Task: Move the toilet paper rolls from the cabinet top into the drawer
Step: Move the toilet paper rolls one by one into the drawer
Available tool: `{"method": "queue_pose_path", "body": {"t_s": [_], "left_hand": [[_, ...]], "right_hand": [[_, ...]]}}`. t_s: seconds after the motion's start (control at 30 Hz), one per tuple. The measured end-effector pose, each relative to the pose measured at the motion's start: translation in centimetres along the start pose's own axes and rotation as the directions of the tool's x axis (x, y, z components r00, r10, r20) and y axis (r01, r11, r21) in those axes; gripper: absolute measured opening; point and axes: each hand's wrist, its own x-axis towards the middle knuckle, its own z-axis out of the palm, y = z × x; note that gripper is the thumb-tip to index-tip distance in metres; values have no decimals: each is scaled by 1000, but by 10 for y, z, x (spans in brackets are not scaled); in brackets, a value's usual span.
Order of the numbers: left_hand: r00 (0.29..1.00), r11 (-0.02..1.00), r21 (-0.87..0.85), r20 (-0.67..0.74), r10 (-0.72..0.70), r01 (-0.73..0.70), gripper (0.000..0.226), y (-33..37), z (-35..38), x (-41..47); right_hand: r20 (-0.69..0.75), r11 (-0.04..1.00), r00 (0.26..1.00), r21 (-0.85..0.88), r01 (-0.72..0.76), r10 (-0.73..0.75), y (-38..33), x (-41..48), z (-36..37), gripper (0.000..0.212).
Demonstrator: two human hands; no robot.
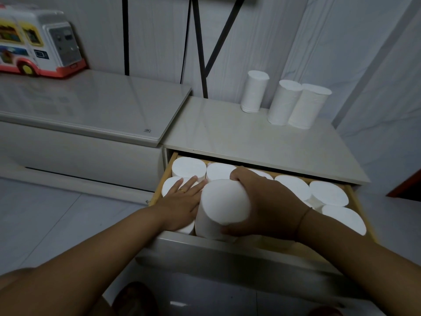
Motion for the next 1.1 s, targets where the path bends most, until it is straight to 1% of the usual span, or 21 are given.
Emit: {"method": "queue_pose_path", "body": {"t_s": [0.1,0.2,0.27,0.43,0.73,0.83,0.93,1.1], "left_hand": [[1000,998,65,-30,7,-5,54,-2,3,1],[999,996,88,-34,8,-5,53,-4,5,2],[999,996,86,-35,13,-10,53,-6,6,3],[997,998,63,-75,-3,8,54,-5,7,6],[989,998,48,-148,-27,35,55,-3,7,8],[991,998,48,-134,-25,31,55,-5,9,9],[996,999,45,-91,-15,19,56,-7,9,8],[999,1000,29,-45,2,-1,57,-8,6,8]], "right_hand": [[-18,999,999,36,-26,26,6,-3,-4,66],[-39,998,998,52,-46,48,12,-3,-6,66],[-28,998,998,48,-48,50,14,-3,-6,66],[-59,1000,998,8,-24,24,17,-5,-7,67],[-24,1000,999,-13,-24,24,26,-2,1,64],[21,999,999,-5,-47,47,30,1,0,61],[29,998,998,-28,-55,56,36,2,-1,60],[53,997,998,-73,-22,26,42,5,2,60]]}}
